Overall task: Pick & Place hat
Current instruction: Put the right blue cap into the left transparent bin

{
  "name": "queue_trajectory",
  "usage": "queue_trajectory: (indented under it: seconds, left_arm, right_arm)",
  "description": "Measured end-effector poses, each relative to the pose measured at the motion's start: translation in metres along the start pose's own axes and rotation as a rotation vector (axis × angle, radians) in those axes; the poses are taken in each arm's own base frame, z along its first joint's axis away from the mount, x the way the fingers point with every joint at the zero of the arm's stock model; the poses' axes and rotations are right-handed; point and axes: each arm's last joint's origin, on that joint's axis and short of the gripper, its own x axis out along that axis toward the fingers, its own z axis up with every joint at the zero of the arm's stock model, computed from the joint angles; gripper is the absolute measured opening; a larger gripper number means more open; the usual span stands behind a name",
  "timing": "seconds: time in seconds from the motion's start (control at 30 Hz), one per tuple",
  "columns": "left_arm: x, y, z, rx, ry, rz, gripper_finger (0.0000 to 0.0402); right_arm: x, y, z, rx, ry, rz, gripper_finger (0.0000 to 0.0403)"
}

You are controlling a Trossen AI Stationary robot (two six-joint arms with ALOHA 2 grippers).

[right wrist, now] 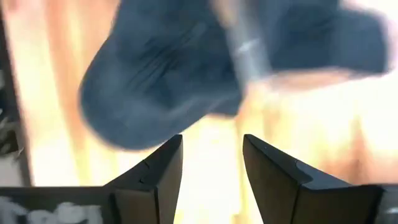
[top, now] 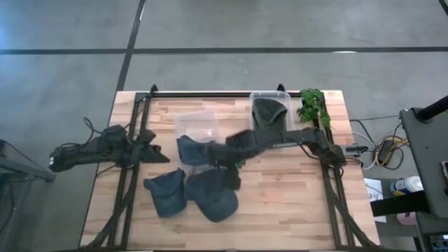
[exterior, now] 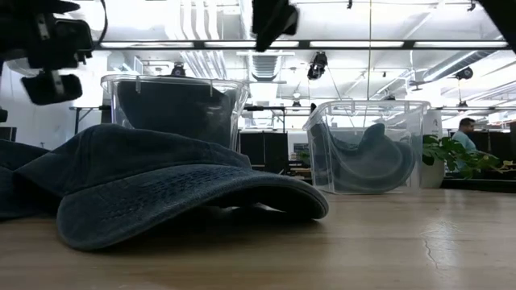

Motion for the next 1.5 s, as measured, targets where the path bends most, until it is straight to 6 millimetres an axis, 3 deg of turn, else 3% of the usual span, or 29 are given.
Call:
queue_trajectory:
  seconds: [0.27, 0.37, 0.57, 0.77, 1.0, 1.13, 1.27, 1.5]
  left_arm:
    - [-0.001, 0.020, -0.011, -0.017, 0.132, 0.157, 0.0153]
    - [-0.001, 0.027, -0.013, -0.022, 0.144, 0.193, 0.0153]
    - [0.001, 0.033, -0.013, -0.029, 0.120, 0.234, 0.0153]
    - [0.002, 0.033, -0.013, -0.033, 0.121, 0.241, 0.0153]
    - [0.003, 0.035, -0.012, -0.053, 0.098, 0.274, 0.0153]
    - [0.004, 0.037, -0.011, -0.059, 0.090, 0.298, 0.0153]
    - [0.006, 0.039, -0.011, -0.069, 0.091, 0.324, 0.0153]
    - [0.010, 0.044, -0.010, -0.069, 0.086, 0.393, 0.0153]
  right_arm:
    - [0.036, 0.067, -0.043, 0.078, 0.159, -0.037, 0.0150]
    - [0.052, 0.093, -0.062, 0.073, 0.139, -0.111, 0.0148]
    - [0.074, 0.142, -0.103, -0.104, 0.030, -0.253, 0.0155]
    - [0.102, 0.169, -0.129, -0.308, -0.050, -0.269, 0.0167]
    - [0.134, 0.175, -0.129, -0.414, -0.125, -0.233, 0.0197]
    - [0.146, 0.167, -0.129, -0.424, -0.145, -0.346, 0.0216]
    - [0.150, 0.162, -0.129, -0.446, -0.201, -0.459, 0.0229]
    - [0.158, 0.162, -0.130, -0.457, -0.230, -0.436, 0.0237]
